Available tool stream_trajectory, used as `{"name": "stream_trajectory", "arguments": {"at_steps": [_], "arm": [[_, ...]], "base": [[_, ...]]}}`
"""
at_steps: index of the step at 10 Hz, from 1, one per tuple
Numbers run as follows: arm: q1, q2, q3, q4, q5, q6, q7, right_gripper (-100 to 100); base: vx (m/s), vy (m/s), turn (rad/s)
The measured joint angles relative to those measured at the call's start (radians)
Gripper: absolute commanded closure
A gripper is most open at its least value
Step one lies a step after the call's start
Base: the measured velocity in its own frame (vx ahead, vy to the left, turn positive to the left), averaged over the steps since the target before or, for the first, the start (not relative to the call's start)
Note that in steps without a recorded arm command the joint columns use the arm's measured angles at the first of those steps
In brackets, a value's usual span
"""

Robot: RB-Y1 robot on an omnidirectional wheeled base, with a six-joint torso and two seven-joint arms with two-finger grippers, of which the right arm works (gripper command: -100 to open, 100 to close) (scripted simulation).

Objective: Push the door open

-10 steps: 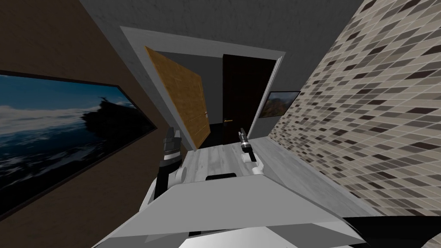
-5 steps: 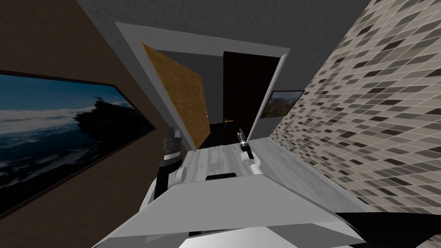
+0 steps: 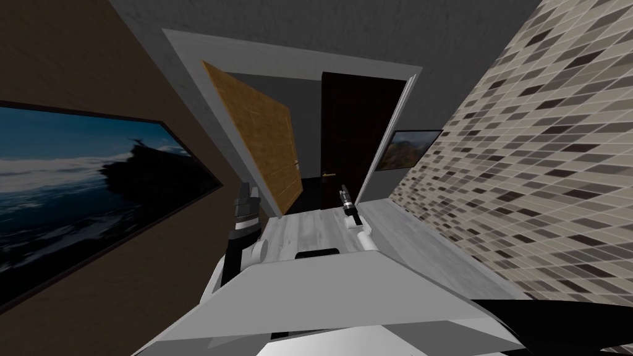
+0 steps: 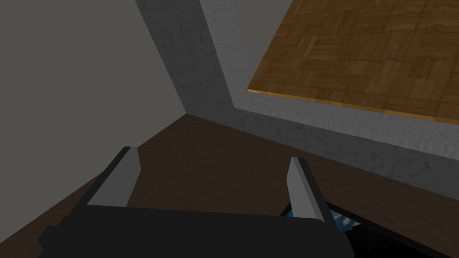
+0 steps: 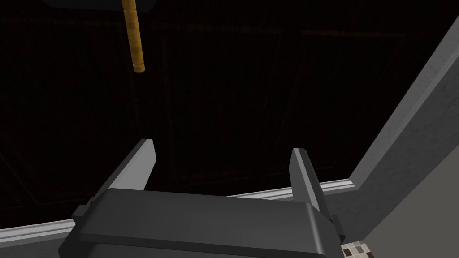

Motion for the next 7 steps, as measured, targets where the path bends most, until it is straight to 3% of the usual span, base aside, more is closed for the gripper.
{"name": "stream_trajectory", "arguments": {"at_steps": [7], "arm": [[-0.121,-0.019,-0.007,0.191,-0.006,0.009,-0.024,-100]], "base": [[0.058,-0.018,0.03]]}}
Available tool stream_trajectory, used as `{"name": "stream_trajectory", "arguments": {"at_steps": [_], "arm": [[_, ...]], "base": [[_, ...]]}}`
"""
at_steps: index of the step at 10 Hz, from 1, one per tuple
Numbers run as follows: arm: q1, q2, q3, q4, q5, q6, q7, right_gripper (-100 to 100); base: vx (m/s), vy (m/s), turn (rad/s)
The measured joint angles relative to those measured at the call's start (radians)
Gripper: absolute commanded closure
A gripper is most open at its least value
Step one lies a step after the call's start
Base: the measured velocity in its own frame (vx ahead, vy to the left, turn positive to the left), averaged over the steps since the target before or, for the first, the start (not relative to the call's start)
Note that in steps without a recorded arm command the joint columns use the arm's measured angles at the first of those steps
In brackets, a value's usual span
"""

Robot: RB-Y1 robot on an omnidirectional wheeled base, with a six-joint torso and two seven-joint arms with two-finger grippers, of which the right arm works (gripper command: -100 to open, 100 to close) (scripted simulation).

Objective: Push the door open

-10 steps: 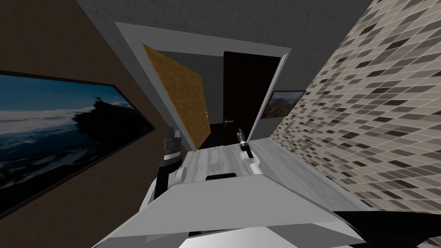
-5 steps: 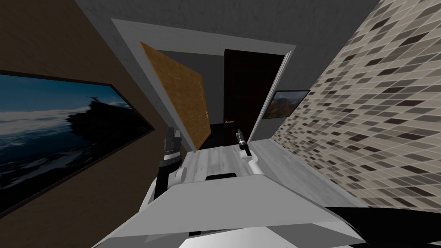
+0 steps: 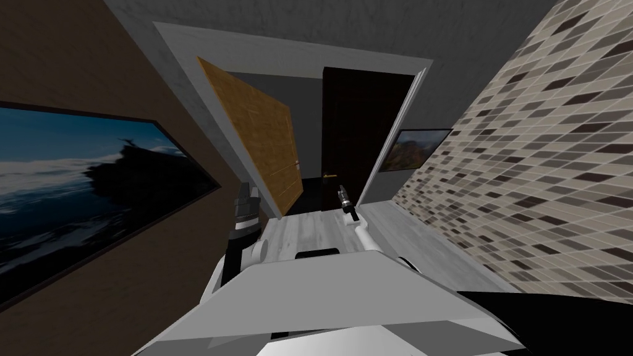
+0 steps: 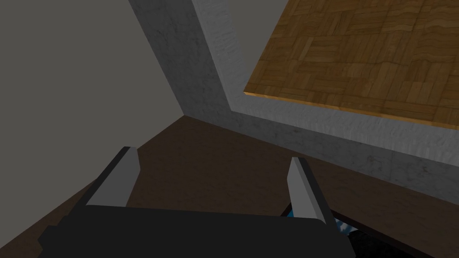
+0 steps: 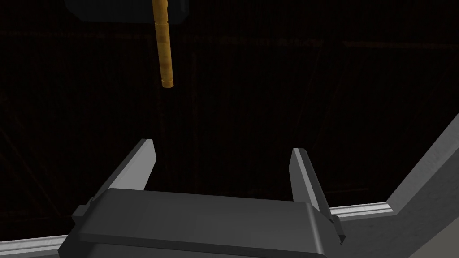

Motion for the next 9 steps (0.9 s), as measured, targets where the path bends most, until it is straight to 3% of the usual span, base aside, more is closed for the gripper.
{"name": "stream_trajectory", "arguments": {"at_steps": [1,2,4,9], "arm": [[-0.026,-0.002,-0.002,0.037,-0.001,-0.001,-0.003,-100],[-0.033,-0.003,-0.001,0.052,-0.001,0.004,-0.006,-100],[-0.078,-0.009,-0.004,0.122,-0.003,0.003,-0.014,-100],[-0.157,-0.022,-0.008,0.252,-0.007,0.013,-0.033,-100]], "base": [[0.063,-0.021,0.02],[0.056,-0.015,0.019],[0.072,-0.025,0.032],[0.067,-0.021,0.026]]}}
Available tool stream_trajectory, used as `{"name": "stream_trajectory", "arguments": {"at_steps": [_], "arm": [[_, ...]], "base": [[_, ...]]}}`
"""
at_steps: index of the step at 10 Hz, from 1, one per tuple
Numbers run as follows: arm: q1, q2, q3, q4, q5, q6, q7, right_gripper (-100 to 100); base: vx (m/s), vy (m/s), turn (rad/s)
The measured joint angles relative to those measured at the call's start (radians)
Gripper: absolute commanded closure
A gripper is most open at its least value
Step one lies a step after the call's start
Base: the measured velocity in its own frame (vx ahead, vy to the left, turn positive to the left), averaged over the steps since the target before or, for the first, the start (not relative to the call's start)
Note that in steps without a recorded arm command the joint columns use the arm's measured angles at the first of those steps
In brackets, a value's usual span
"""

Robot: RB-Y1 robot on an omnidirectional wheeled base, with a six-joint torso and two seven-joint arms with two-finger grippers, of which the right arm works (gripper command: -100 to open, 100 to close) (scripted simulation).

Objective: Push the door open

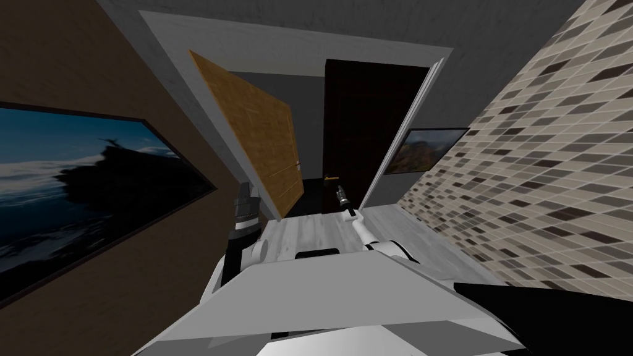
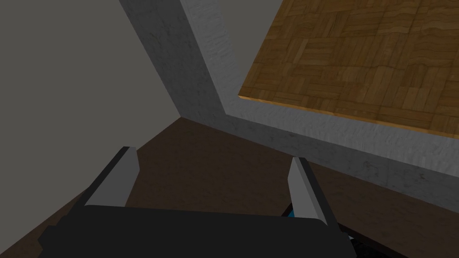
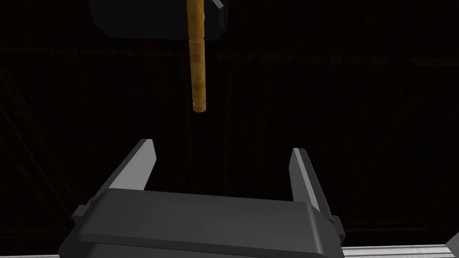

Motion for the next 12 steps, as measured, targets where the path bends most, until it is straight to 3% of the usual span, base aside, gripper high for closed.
{"name": "stream_trajectory", "arguments": {"at_steps": [7,12], "arm": [[-0.106,-0.016,-0.006,0.171,-0.005,0.008,-0.023,-100],[-0.168,-0.024,-0.01,0.274,-0.008,0.006,-0.034,-100]], "base": [[0.072,-0.02,0.023],[0.054,-0.017,0.015]]}}
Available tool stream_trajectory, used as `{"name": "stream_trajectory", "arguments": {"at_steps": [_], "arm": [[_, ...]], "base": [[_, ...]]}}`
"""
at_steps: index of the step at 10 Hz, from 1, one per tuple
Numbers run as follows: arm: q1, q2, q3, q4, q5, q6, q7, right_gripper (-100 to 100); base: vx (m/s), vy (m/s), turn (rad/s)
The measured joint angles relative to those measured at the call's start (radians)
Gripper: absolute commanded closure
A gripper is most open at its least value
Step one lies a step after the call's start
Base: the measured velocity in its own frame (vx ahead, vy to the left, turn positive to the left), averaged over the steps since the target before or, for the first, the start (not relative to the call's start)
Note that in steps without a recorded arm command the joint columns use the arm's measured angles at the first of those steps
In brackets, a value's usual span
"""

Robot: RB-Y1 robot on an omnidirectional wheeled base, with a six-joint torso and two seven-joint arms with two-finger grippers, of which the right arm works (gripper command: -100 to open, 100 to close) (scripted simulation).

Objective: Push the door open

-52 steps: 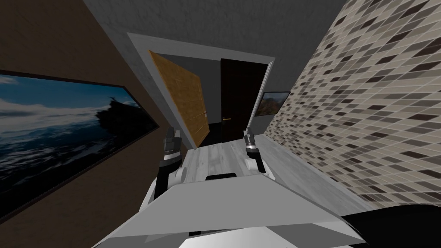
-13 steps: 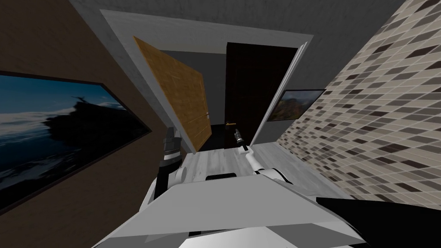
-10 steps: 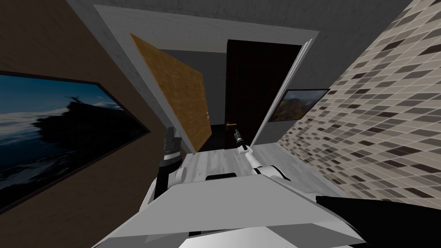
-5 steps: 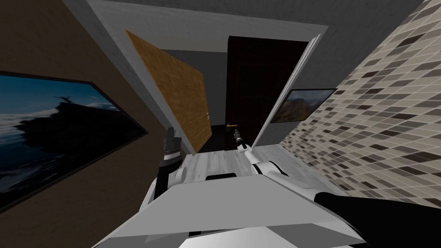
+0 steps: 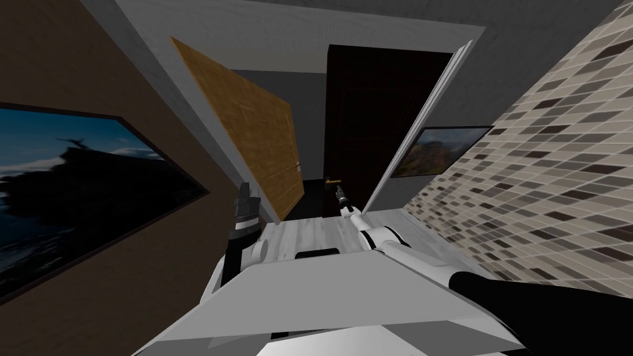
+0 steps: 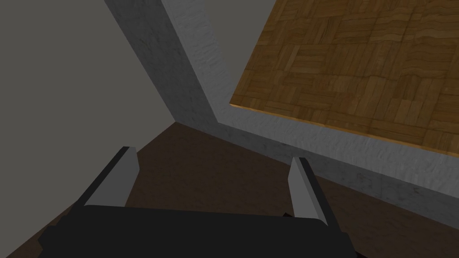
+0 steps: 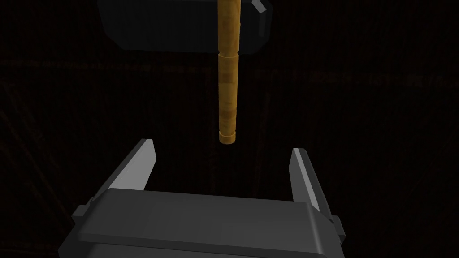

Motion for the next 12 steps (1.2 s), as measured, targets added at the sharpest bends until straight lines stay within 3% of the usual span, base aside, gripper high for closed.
{"name": "stream_trajectory", "arguments": {"at_steps": [10,11,12], "arm": [[0.001,-0.005,-0.016,0.008,-0.007,-0.004,0.008,-100],[0.001,-0.005,-0.016,0.008,-0.007,-0.003,0.008,100],[0.0,-0.005,-0.016,0.008,-0.007,-0.004,0.008,100]], "base": [[0.174,-0.003,0.022],[-0.014,-0.003,-0.002],[-0.026,-0.005,0.007]]}}
